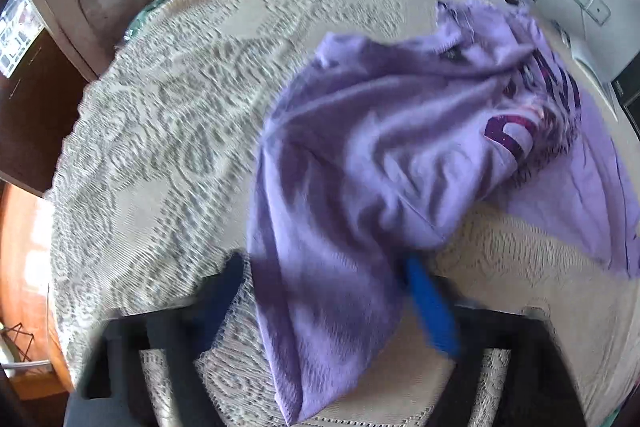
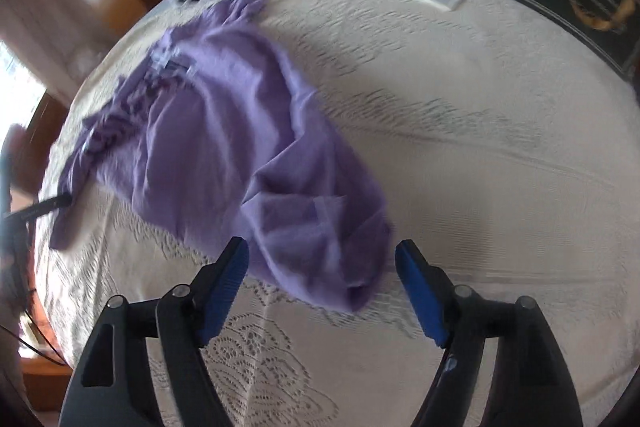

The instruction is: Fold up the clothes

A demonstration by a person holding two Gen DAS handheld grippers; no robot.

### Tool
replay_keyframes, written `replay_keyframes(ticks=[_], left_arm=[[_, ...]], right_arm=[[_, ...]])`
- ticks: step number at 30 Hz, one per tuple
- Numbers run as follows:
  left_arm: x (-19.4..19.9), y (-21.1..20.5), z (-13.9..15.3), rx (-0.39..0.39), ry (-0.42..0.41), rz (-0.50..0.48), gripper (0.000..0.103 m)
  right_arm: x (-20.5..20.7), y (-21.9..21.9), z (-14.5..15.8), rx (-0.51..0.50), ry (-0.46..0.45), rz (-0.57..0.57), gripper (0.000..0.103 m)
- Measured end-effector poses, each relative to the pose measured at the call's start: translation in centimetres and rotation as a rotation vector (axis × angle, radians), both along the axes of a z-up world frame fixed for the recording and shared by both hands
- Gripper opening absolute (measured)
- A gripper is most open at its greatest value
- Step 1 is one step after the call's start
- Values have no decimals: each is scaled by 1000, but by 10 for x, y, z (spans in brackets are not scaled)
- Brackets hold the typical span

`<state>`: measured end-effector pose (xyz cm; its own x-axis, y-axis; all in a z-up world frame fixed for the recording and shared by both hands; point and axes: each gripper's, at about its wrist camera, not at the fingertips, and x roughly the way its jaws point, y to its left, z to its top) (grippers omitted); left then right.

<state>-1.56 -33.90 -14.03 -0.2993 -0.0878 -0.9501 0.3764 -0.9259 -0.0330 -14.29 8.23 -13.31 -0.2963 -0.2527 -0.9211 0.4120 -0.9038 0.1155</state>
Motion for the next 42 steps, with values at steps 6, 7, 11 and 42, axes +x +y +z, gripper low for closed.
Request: replay_keyframes(ticks=[6, 7, 11, 42], left_arm=[[5, 19, 32, 71, 83, 15, 16], [6, 24, 38, 86, 95, 12, 16], [1, 46, 56, 151, 120, -5, 16], [-19, 181, 7, -61, 75, -535, 89]], right_arm=[[-20, 55, 69, -76, 114, -129, 5], [-24, 75, 93, -99, 147, -151, 5], [-57, 132, 173, -50, 306, -214, 5], [80, 44, 16, -101, 21, -147, 67]])
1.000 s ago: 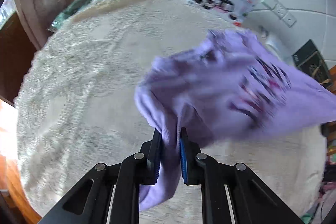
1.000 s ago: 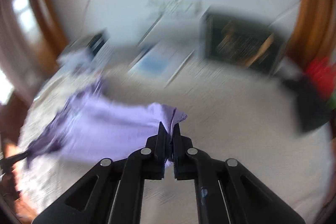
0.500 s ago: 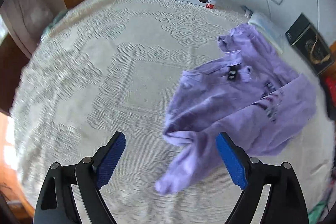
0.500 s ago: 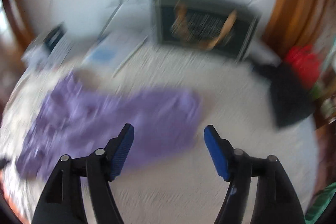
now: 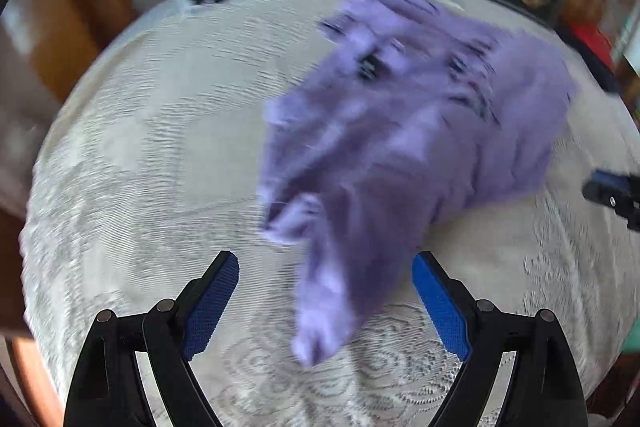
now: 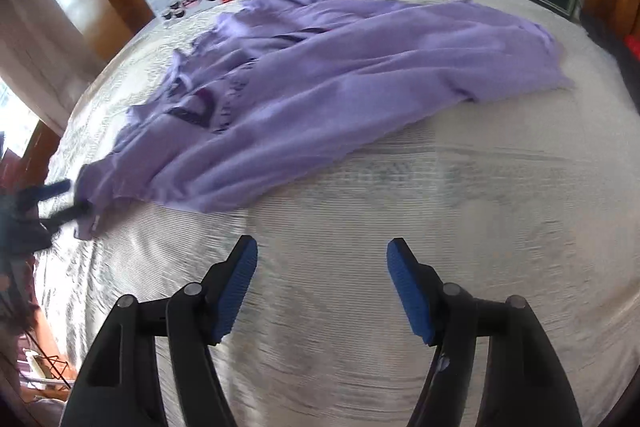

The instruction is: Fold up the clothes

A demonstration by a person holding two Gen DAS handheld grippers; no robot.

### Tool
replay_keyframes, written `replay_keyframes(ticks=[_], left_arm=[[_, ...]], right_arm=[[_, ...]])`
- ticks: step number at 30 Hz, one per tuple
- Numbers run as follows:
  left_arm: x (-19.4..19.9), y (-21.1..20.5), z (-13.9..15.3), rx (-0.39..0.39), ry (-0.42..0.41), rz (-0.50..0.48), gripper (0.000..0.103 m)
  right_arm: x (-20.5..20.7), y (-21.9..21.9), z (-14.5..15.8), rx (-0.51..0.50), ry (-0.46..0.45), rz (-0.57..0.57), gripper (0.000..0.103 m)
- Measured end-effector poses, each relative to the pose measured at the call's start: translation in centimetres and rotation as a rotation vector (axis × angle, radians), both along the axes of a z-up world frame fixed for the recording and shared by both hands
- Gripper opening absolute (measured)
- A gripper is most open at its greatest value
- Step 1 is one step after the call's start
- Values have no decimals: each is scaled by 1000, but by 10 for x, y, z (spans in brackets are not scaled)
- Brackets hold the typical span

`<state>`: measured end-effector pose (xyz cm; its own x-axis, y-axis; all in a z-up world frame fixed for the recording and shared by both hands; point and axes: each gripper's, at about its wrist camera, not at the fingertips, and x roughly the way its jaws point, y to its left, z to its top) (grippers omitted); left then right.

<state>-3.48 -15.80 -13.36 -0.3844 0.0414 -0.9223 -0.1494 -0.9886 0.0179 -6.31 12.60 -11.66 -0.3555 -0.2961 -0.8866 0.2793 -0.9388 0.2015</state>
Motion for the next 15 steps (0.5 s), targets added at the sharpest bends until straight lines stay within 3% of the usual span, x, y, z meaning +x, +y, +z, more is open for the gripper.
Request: replay_keyframes(ticks=[1, 2, 3, 4, 5, 10, 15], left_arm=[[-3, 5, -6, -15, 0, -14, 88], [-6, 8, -12, -24, -2, -17, 79], [-10, 8, -13, 2, -13, -16, 57], [-14, 8, -13, 37, -25, -13, 46], [-18, 7, -9, 70, -32, -14, 19], [-34, -5, 46, 297, 2, -23, 15], [-38, -15, 124, 397, 131, -64, 15]], right_arm=[[2, -7, -1, 1, 1, -7, 68], [4, -11, -2, 1, 3, -14, 68], [6, -13, -3, 1, 1, -20, 68], [8, -16, -3, 1, -3, -28, 68], [9, -18, -4, 0, -5, -29, 68], [16, -33, -5, 14, 11, 8, 68], [11, -55, -13, -17, 19, 16, 68]])
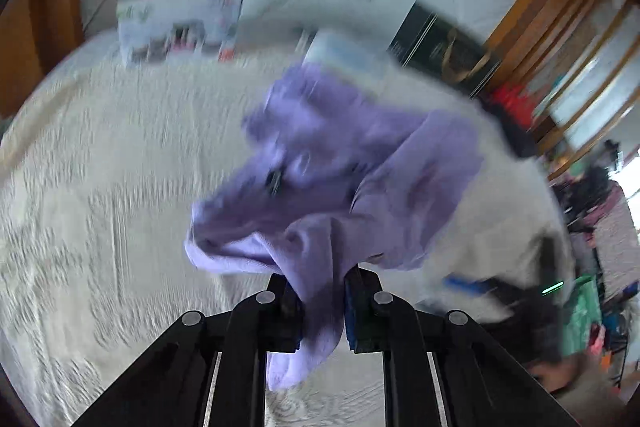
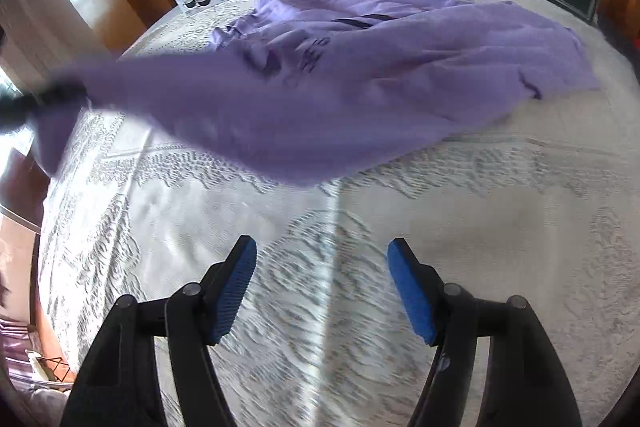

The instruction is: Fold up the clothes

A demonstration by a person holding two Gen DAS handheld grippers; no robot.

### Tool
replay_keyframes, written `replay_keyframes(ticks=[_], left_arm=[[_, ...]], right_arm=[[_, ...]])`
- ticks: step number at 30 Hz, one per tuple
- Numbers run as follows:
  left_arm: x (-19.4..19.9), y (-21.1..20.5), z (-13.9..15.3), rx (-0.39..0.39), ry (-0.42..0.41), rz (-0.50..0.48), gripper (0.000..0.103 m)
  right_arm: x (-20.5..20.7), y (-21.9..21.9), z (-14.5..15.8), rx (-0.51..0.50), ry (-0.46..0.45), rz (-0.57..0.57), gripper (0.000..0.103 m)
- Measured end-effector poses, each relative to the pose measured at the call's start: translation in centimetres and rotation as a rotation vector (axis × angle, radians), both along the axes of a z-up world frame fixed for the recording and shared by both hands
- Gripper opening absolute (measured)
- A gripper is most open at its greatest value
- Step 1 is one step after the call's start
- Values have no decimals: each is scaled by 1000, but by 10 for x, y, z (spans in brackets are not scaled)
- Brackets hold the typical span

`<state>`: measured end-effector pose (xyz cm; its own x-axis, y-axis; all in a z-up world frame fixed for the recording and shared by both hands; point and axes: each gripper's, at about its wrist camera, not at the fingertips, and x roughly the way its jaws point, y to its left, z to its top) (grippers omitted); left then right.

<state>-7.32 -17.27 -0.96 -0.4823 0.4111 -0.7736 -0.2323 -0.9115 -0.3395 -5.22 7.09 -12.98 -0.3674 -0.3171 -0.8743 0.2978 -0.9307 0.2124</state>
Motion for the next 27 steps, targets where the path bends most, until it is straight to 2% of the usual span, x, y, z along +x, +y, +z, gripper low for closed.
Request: replay_keyframes(ticks=[3, 6, 7, 8, 9, 11, 13, 15, 16, 18, 20, 21, 22, 23, 24, 25, 26, 27], left_arm=[[1, -1, 34, 40, 55, -16, 15], [0, -3, 53, 48, 87, -17, 15], [0, -4, 56, 47, 95, -15, 15], [-1, -6, 58, 40, 100, -7, 15], [-3, -9, 59, 31, 103, 0, 15], [-7, -13, 57, 23, 98, 11, 15], [-11, -12, 44, 0, 72, 6, 15], [-11, -5, 28, -38, 39, -17, 15], [-10, -1, 17, -67, 19, -32, 16], [-9, 8, -4, -109, -30, -59, 16], [-10, 19, -26, -141, -82, -78, 17], [-10, 24, -37, -157, -108, -87, 22], [-9, 30, -46, -167, -129, -91, 26], [-8, 38, -55, -175, -145, -89, 38], [-5, 46, -62, -177, -155, -91, 54], [-3, 55, -69, -178, -164, -95, 64], [1, 67, -76, -181, -168, -102, 83], [5, 80, -82, -186, -171, -111, 87]], right_arm=[[-10, -16, -3, -8, 50, -23, 71], [-26, -22, 2, 6, 163, -102, 72], [-33, -16, 5, 27, 187, -147, 66], [-40, -8, 10, 54, 194, -194, 20], [-47, 1, 14, 80, 202, -241, 4], [-49, 22, 36, 128, 236, -267, 4], [-38, 37, 66, 227, 310, -258, 4], [-15, 58, 109, 329, 407, -246, 4], [-4, 68, 129, 365, 425, -231, 4], [18, 85, 158, 401, 395, -180, 4], [36, 102, 163, 420, 266, -120, 6], [44, 112, 156, 410, 193, -104, 9], [52, 125, 146, 399, 140, -116, 22], [56, 138, 135, 404, 107, -147, 41], [59, 151, 123, 417, 75, -182, 50], [60, 164, 112, 428, 52, -214, 57], [62, 175, 103, 438, 35, -245, 57], [63, 188, 94, 435, 12, -273, 57]])
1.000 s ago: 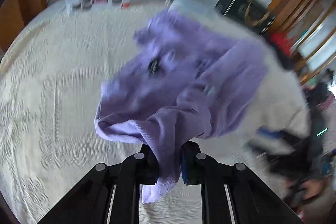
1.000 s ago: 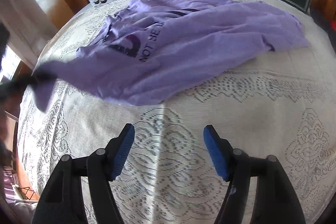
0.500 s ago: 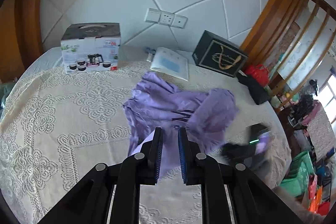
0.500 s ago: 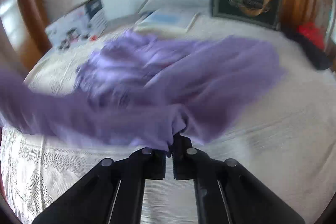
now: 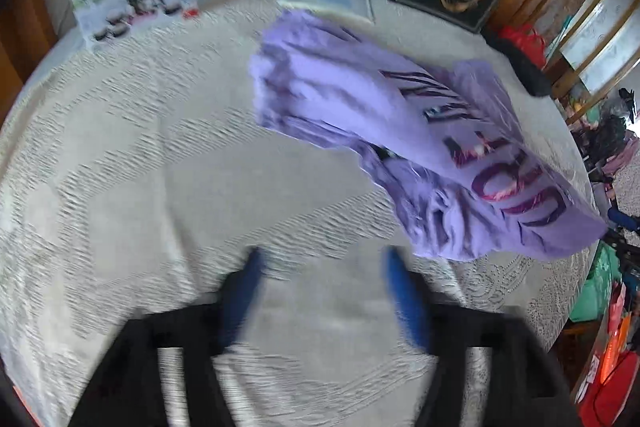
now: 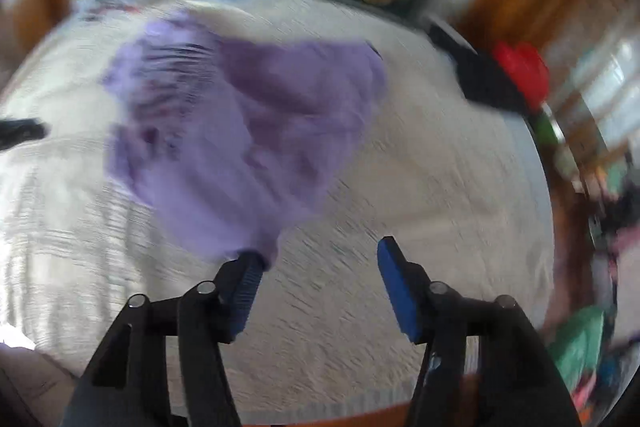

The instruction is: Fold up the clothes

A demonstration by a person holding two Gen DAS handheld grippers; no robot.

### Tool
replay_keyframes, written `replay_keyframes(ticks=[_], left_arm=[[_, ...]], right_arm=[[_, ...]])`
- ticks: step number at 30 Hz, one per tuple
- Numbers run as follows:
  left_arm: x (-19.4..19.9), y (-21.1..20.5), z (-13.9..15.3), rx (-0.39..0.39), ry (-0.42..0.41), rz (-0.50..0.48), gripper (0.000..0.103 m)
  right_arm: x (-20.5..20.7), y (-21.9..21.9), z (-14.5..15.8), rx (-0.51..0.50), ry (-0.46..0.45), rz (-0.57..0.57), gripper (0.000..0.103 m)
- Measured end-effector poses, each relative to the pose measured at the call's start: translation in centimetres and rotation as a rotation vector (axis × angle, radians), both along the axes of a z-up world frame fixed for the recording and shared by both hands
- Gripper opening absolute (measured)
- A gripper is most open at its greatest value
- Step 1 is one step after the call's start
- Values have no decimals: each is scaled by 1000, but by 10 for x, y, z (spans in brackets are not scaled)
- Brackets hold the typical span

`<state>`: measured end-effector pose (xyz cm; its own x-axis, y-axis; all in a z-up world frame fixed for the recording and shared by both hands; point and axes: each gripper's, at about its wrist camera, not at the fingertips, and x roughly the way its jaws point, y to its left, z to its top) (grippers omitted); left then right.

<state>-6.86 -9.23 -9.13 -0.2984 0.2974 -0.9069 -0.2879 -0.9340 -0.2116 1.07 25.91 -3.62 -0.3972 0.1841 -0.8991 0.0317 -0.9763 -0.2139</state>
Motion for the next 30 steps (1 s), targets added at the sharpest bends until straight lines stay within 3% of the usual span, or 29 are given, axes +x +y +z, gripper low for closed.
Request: replay_keyframes(ticks=[3, 7, 12, 13, 14, 16, 17, 18, 21, 24, 25, 26, 28, 30], left_arm=[[6, 39, -11, -25, 2, -35, 87], [1, 88, -23, -112, 64, -58, 87], [-17, 124, -42, -150, 39, -56, 85], [-19, 129, -47, -166, 30, -57, 82], [-19, 131, -49, -171, 22, -53, 66], [-17, 134, -52, -172, 8, -41, 55], [-16, 134, -48, -162, 4, -31, 31], [-16, 133, -44, -148, 0, -21, 20], [-14, 128, -29, -114, 8, 16, 15], [-9, 110, -4, -97, 59, 71, 14], [-7, 104, 5, -92, 76, 90, 14], [-4, 95, 16, -88, 101, 108, 14], [2, 75, 43, -81, 151, 141, 14], [5, 59, 67, -64, 185, 157, 14]], right_arm=[[2, 35, -20, -85, -32, -48, 57], [2, 74, -34, -146, -53, -94, 57], [5, 94, -49, -258, -74, -21, 60], [4, 90, -55, -272, -79, 1, 61], [4, 85, -60, -283, -80, 22, 61], [1, 69, -72, -311, -79, 61, 61], [-2, 62, -78, -328, -74, 77, 61], [-5, 53, -83, -350, -68, 91, 61], [-12, 26, -92, -425, -53, 136, 61], [-22, 14, -99, -347, -16, 116, 61], [-27, 14, -95, -336, 2, 115, 29], [-32, 14, -90, -321, 18, 115, 5], [-42, 14, -66, -190, 89, 131, 5], [-43, 15, -16, -72, 216, 183, 5]])
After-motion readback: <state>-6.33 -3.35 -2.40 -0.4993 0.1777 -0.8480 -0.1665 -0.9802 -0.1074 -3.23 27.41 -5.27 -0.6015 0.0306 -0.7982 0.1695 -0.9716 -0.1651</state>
